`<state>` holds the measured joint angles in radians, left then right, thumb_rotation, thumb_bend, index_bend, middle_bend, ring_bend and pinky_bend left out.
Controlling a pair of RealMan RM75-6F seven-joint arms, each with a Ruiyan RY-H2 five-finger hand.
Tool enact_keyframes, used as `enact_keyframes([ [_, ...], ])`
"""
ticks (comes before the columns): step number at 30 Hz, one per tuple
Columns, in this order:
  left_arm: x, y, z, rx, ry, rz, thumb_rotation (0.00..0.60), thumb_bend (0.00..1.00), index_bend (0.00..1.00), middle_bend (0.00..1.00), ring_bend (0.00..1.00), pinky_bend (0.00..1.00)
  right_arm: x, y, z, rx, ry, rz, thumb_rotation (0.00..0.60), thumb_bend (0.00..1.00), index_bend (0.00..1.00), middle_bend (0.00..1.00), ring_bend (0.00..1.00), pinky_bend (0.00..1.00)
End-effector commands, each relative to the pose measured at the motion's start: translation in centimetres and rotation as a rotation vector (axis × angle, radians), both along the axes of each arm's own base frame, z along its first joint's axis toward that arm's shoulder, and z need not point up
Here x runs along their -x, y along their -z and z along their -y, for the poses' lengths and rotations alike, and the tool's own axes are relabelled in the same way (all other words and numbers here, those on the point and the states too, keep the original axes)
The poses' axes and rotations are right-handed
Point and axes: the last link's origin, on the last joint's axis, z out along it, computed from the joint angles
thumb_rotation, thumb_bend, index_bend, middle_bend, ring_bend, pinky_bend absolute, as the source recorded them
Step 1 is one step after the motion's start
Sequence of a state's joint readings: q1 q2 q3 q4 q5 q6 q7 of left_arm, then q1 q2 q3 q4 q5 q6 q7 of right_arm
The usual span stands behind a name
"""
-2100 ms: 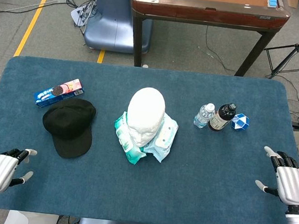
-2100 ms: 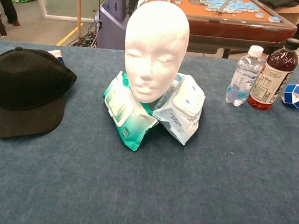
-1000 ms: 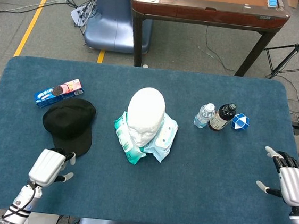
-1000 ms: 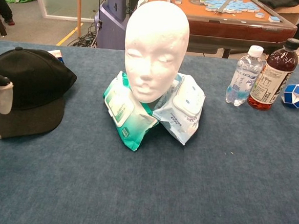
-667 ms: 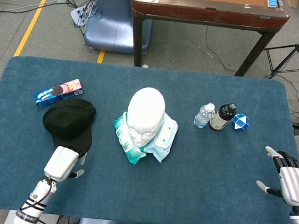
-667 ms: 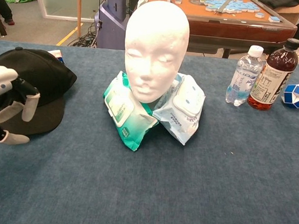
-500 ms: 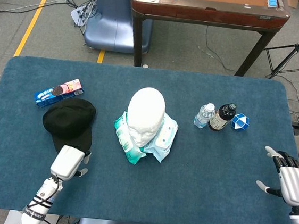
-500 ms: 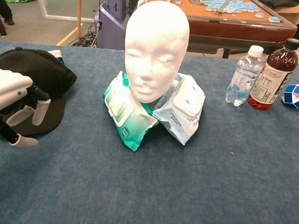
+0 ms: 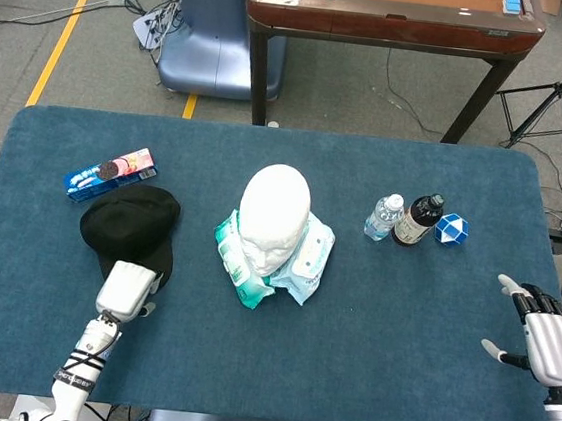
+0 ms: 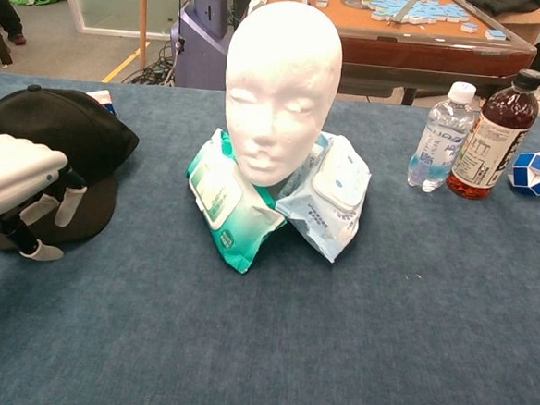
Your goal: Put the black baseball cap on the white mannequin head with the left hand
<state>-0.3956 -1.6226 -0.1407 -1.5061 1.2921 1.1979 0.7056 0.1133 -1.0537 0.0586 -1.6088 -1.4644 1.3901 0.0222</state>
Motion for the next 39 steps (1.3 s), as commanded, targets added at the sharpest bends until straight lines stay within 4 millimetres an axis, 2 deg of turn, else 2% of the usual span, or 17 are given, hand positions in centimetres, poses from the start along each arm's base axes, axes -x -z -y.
enact_keyframes([
  [1, 0.2, 0.2, -0.3, 0.004, -0.013, -0.016, 0.6, 0.0, 0.63, 0.87, 0.6, 0.62, 0.0, 0.0, 0.0, 0.0, -0.001, 0.0, 0.6, 0.0, 0.15, 0.28, 0.17, 0.22],
  [23, 2.2, 0.8, -1.9, -0.017, -0.052, -0.1, 0.6, 0.0, 0.63, 0.87, 0.6, 0.62, 0.0, 0.1, 0.0, -0.002, 0.0, -0.002, 0.6, 0.0, 0.15, 0.28, 0.17, 0.22],
  [39, 4.3, -0.7, -2.8, -0.11, -0.04, -0.116, 0.6, 0.0, 0.64, 0.87, 0.6, 0.62, -0.1, 0.2, 0.0, -0.005, 0.001, -0.003, 0.6, 0.0, 0.15, 0.28, 0.17, 0.22],
])
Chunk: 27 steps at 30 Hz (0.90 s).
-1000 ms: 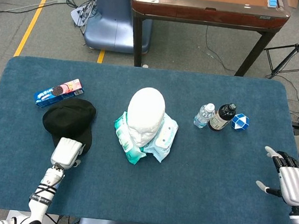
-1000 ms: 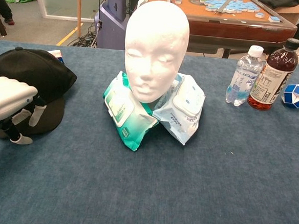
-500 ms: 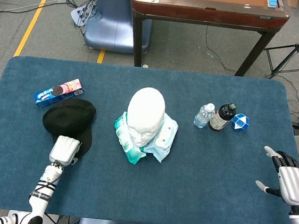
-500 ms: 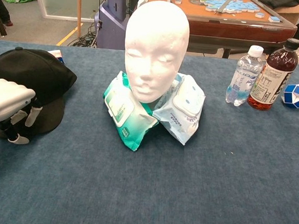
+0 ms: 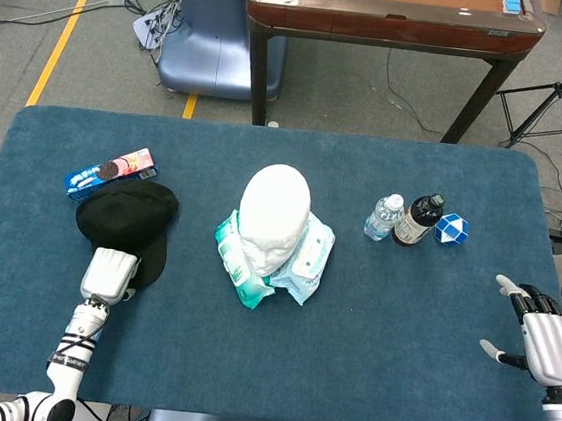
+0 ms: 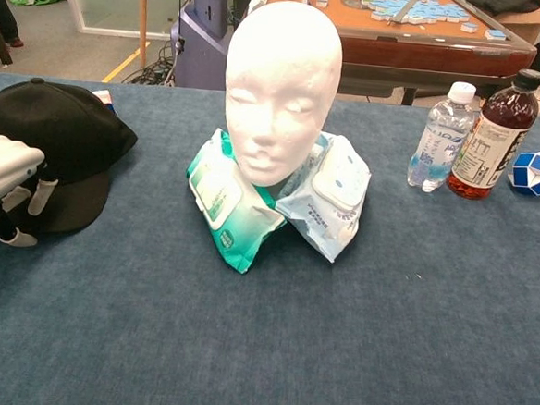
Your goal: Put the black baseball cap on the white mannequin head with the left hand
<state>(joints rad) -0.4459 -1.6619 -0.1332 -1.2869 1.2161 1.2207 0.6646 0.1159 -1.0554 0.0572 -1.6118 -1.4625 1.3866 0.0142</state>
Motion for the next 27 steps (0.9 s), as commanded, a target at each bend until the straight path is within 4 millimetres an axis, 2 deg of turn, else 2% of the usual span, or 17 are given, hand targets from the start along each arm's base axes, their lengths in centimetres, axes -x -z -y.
enact_keyframes([
  [1, 0.6, -0.4, -0.1, -0.035, 0.034, -0.013, 0.6, 0.0, 0.64, 0.87, 0.6, 0.62, 0.0, 0.0, 0.0, 0.0, 0.0, 0.0, 0.6, 0.0, 0.15, 0.28, 0.17, 0.22],
  [7, 1.9, -1.9, -0.6, -0.115, 0.068, -0.037, 0.6, 0.0, 0.61, 0.84, 0.58, 0.62, 0.0, 0.1, 0.0, -0.003, 0.0, -0.003, 0.6, 0.0, 0.15, 0.28, 0.17, 0.22],
  [9, 2.3, -2.5, -0.7, -0.139, 0.073, -0.043, 0.6, 0.0, 0.57, 0.78, 0.54, 0.62, -0.1, 0.2, 0.0, -0.004, 0.0, -0.005, 0.6, 0.0, 0.15, 0.28, 0.17, 0.22],
  [13, 2.7, -3.2, -1.0, -0.178, 0.087, -0.039, 0.6, 0.0, 0.44, 0.59, 0.42, 0.66, -0.1, 0.2, 0.0, -0.004, 0.0, -0.006, 0.6, 0.0, 0.15, 0.28, 0.17, 0.22],
  [16, 2.9, -3.6, -1.3, -0.196, 0.098, -0.035, 0.6, 0.0, 0.43, 0.48, 0.37, 0.66, -0.1, 0.2, 0.0, -0.004, 0.001, -0.006, 0.6, 0.0, 0.15, 0.28, 0.17, 0.22],
  [27, 3.1, -4.7, -2.6, -0.241, 0.11, -0.024, 0.6, 0.0, 0.47, 0.46, 0.35, 0.66, -0.1, 0.1, -0.1, 0.001, -0.001, -0.002, 0.6, 0.0, 0.15, 0.28, 0.17, 0.22],
])
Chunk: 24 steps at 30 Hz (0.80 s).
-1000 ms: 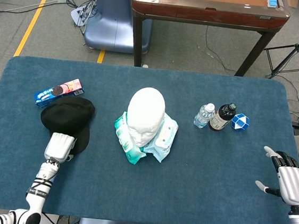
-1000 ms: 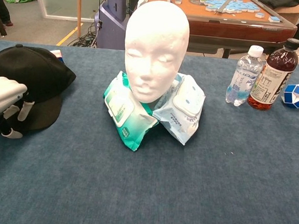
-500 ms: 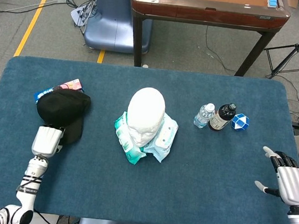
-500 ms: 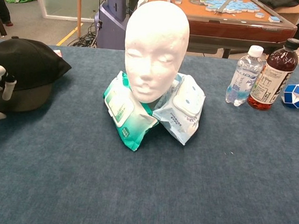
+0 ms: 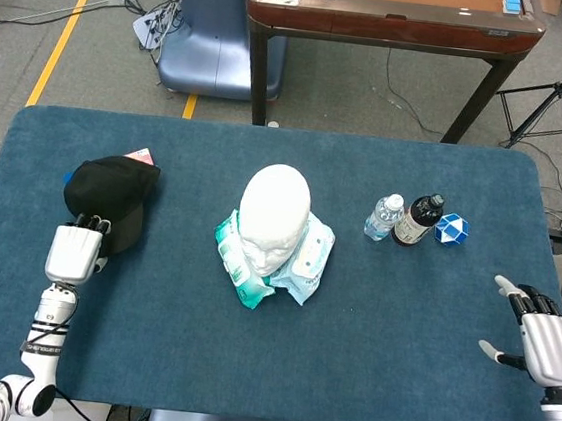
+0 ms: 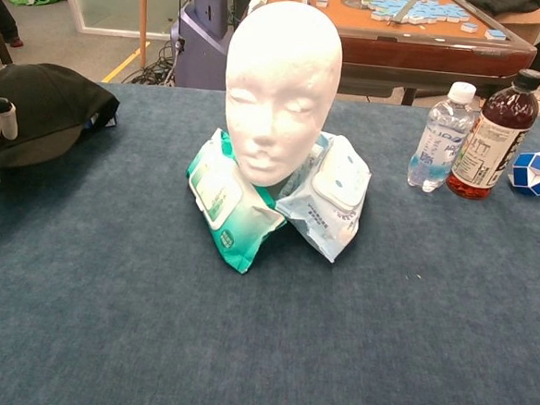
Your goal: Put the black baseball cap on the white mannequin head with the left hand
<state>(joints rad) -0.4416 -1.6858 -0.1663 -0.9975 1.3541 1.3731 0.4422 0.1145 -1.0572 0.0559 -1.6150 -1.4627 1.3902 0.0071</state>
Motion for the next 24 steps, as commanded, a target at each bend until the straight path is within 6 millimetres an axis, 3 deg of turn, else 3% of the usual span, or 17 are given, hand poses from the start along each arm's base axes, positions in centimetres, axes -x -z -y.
enact_keyframes([
  [1, -0.1, -0.3, -0.4, -0.011, -0.001, 0.005, 0.6, 0.0, 0.48, 0.46, 0.35, 0.67, 0.0, 0.0, 0.0, 0.0, -0.001, 0.001, 0.6, 0.0, 0.15, 0.28, 0.17, 0.22],
  [13, -0.5, -1.5, -1.6, -0.074, -0.021, 0.085, 0.6, 0.0, 0.56, 0.46, 0.36, 0.68, 0.0, 0.0, -0.1, 0.003, -0.003, 0.001, 0.6, 0.0, 0.15, 0.28, 0.17, 0.22],
  [20, -0.2, -1.6, -2.2, -0.097, -0.051, 0.137, 0.6, 0.15, 0.56, 0.46, 0.36, 0.68, 0.0, -0.1, -0.1, 0.005, -0.001, 0.001, 0.6, 0.0, 0.15, 0.28, 0.17, 0.22],
  [24, 0.0, -1.6, -2.4, -0.106, -0.065, 0.16, 0.6, 0.18, 0.56, 0.46, 0.36, 0.68, 0.0, 0.0, -0.1, 0.004, -0.001, 0.0, 0.6, 0.0, 0.15, 0.28, 0.17, 0.22],
])
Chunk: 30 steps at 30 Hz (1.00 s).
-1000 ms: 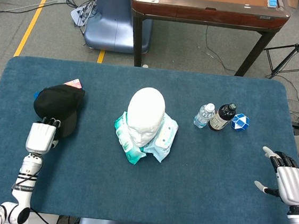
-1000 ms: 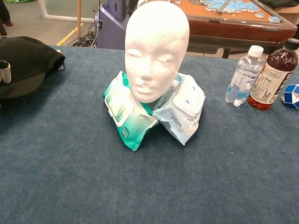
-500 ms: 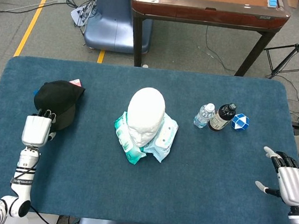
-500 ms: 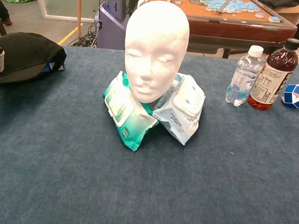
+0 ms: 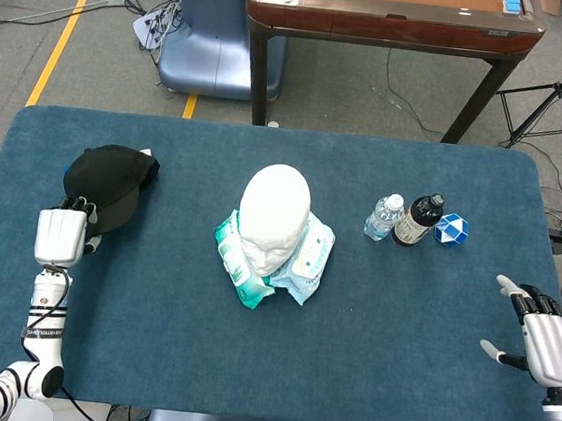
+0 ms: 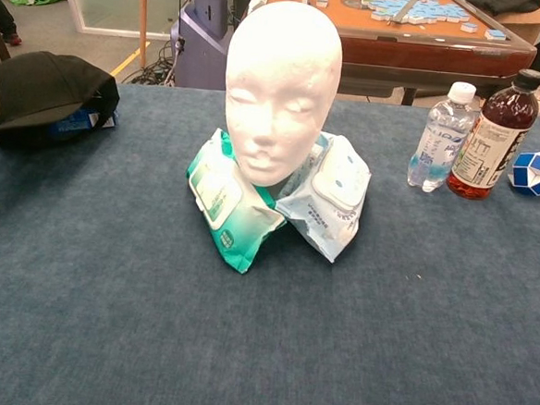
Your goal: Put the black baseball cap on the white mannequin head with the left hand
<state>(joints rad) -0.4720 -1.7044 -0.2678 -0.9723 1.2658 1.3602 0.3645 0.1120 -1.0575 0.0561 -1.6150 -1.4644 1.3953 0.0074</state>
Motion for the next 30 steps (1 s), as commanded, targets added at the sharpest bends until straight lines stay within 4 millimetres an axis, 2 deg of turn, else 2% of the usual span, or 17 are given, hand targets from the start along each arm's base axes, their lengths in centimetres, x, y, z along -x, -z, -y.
enact_keyframes([
  [1, 0.04, -0.02, -0.14, -0.008, -0.009, 0.02, 0.6, 0.19, 0.56, 0.46, 0.36, 0.68, 0.0, 0.01, -0.01, 0.0, 0.0, 0.0, 0.6, 0.0, 0.15, 0.28, 0.17, 0.22],
  [14, 0.14, 0.15, -0.51, 0.015, -0.044, 0.08, 0.6, 0.31, 0.57, 0.46, 0.36, 0.68, 0.05, -0.11, 0.02, 0.004, 0.003, 0.004, 0.6, 0.0, 0.15, 0.28, 0.17, 0.22],
  [21, -0.07, 0.17, -0.57, -0.001, -0.018, 0.077, 0.6, 0.39, 0.62, 0.46, 0.36, 0.68, 0.07, -0.18, -0.01, 0.006, 0.003, 0.005, 0.6, 0.0, 0.15, 0.28, 0.17, 0.22],
  [30, -0.16, -0.07, -0.56, -0.014, 0.019, 0.084, 0.6, 0.4, 0.67, 0.46, 0.37, 0.68, 0.08, -0.26, -0.05, 0.011, 0.002, 0.006, 0.6, 0.0, 0.15, 0.28, 0.17, 0.22],
])
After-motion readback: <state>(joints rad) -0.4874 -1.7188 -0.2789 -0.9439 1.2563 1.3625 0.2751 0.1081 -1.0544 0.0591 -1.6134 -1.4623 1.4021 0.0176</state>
